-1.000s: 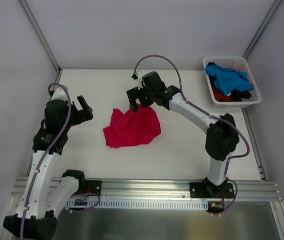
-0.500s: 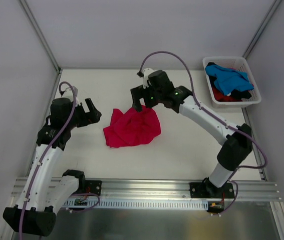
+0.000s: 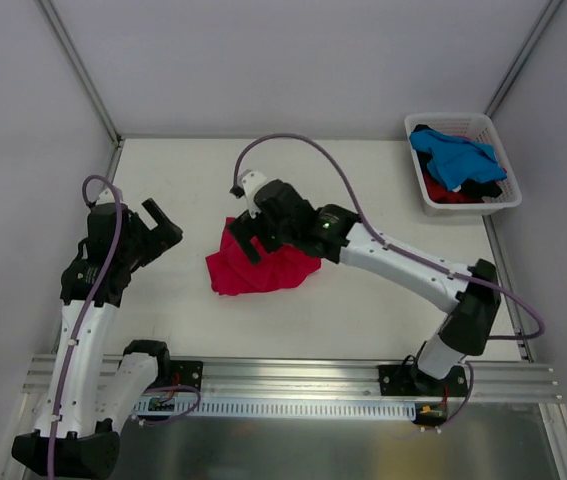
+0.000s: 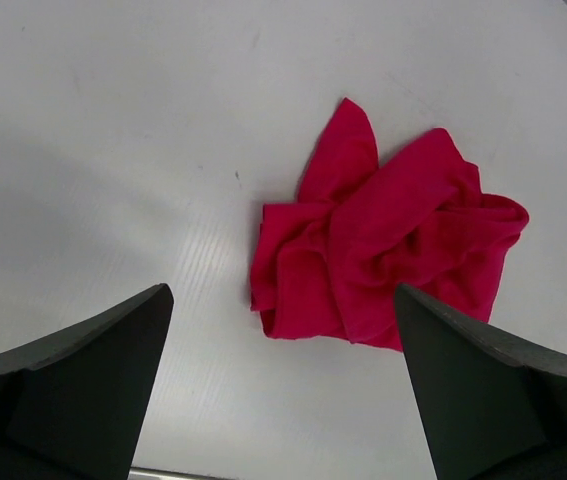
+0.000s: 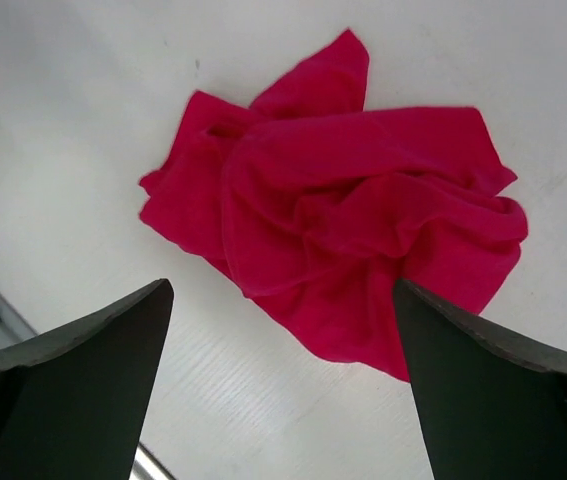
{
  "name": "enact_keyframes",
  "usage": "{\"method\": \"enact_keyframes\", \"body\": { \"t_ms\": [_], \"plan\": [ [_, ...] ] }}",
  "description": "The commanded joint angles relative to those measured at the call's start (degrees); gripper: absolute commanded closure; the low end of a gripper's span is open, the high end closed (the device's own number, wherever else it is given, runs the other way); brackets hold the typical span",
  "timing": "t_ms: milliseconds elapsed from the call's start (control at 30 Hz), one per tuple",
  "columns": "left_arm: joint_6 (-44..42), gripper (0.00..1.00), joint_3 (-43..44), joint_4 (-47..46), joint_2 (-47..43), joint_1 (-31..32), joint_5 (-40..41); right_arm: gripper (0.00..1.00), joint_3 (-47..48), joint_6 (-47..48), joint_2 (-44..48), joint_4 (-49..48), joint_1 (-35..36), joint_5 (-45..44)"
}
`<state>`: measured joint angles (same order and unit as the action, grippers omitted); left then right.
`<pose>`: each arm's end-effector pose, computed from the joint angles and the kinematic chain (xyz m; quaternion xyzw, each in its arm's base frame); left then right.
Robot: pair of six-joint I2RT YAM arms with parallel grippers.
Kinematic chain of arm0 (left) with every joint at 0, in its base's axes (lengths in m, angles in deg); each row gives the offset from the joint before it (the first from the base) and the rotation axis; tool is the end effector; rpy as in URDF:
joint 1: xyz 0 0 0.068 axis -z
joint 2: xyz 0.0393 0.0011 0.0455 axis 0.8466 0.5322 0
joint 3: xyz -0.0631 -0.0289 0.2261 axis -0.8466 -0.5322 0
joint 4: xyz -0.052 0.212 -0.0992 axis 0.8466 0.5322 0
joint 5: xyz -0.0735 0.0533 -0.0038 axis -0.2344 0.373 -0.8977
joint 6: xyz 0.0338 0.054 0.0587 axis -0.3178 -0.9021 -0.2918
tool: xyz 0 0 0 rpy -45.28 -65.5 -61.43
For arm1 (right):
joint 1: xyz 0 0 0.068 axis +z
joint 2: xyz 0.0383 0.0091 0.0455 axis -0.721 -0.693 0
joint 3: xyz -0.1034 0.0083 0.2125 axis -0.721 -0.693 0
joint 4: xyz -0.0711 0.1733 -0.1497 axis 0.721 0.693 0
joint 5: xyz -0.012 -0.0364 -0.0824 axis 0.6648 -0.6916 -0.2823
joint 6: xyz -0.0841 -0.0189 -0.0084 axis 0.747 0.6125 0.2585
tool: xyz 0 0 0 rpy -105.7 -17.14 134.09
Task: Fold and stack the t-shirts
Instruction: Flatten the tshirt out
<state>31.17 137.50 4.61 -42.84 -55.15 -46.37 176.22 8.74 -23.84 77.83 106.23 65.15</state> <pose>0.1959 -0.0064 0.2974 -0.2388 0.8342 -0.1385 0.4774 0.2028 0.3283 0.3122 -0.4652 0.7376 0.1435 0.4680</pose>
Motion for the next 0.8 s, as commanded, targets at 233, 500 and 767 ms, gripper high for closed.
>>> {"method": "enact_keyframes", "body": {
  "t_ms": [233,500,767],
  "plan": [
    [9.75,0.08,-8.35,6.71,-5.74,-7.53,-1.89,0.08,9.21,4.72,-23.56,-3.48,7.32,-17.58],
    [8.87,0.17,-9.93,6.71,-6.1,-7.62,-2.95,0.32,11.42,3.75,-29.38,-2.78,6.79,-19.34],
    [6.59,0.17,-10.64,6.1,-6.98,-7.62,-3.03,0.99,4.04,-0.64,-24.37,-6.28,1.78,-14.18]
  ]
}}
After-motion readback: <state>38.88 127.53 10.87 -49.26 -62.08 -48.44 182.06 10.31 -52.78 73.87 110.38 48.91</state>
